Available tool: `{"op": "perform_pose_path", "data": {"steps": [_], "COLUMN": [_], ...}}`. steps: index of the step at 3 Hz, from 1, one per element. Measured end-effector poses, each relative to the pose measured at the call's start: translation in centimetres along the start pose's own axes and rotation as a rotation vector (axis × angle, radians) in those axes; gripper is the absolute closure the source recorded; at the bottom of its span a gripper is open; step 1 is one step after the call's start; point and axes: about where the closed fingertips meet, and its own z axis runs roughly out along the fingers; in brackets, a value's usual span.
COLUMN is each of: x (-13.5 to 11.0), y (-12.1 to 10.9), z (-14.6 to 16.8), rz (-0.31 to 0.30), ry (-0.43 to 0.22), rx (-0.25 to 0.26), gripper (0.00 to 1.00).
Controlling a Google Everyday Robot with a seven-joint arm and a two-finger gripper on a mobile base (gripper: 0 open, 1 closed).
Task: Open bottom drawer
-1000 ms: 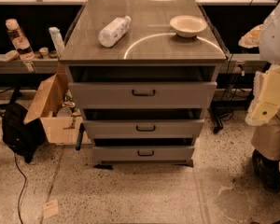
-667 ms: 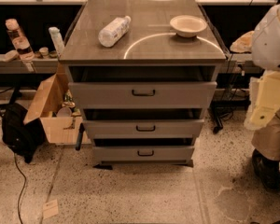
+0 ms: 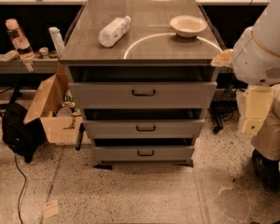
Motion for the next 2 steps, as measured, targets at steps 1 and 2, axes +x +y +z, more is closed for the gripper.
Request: {"op": "perform_pose_path", "data": {"steps": [1,2], "x": [-0.5,-0.9], "y": [-0.1,0.1], "z": [1.6,3.2], "rz": [-0.012,-0.038], "ry": [-0.011,-0.017], "rx": [-0.014,-0.040], "gripper": [0.00,0.00]}}
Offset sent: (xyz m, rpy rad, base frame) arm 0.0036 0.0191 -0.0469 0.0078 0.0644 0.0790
